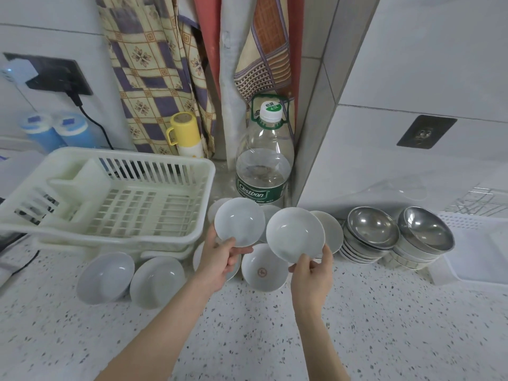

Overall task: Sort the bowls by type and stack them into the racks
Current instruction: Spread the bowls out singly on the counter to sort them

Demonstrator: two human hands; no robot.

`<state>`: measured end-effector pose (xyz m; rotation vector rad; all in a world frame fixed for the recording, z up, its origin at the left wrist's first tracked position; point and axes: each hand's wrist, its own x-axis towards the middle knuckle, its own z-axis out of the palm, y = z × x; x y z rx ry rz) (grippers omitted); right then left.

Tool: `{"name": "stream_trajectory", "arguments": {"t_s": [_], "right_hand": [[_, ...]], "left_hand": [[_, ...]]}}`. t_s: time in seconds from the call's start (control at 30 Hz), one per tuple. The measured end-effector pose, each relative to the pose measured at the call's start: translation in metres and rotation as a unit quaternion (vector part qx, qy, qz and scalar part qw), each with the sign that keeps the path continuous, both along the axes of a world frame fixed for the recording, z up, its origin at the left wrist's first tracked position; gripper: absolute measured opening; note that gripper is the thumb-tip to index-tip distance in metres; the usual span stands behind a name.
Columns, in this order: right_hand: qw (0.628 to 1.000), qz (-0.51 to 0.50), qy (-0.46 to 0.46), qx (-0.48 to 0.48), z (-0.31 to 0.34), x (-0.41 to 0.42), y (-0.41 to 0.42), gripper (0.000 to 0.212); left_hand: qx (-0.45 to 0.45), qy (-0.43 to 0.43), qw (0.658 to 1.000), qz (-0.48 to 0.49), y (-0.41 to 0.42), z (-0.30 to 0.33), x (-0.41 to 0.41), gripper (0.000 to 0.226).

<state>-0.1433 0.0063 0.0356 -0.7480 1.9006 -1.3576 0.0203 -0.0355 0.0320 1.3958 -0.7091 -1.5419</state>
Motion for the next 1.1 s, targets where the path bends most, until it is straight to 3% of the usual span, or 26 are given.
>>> {"name": "stream_trajectory", "arguments": {"t_s": [0.3, 0.47, 0.9, 1.1], "right_hand": [[0.996, -0.058, -0.067, 0.005, -0.009, 0.013, 0.051, 0.053], [0.996, -0.064, -0.059, 0.023, -0.018, 0.017, 0.085, 0.051], [0.996, 0.023, 0.002, 0.086, -0.048, 0.017, 0.157, 0.051], [0.990, 0.061, -0.027, 0.123, -0.062, 0.023, 0.161, 0.049]], "left_hand": [[0.004, -0.037, 0.997, -0.062, 0.064, -0.006, 0.032, 0.067], [0.043, -0.036, 0.994, -0.094, 0.102, -0.028, 0.057, 0.066], [0.075, -0.043, 0.987, -0.138, 0.153, -0.061, 0.092, 0.068], [0.092, -0.049, 0.986, -0.130, 0.161, -0.072, 0.096, 0.068]]}}
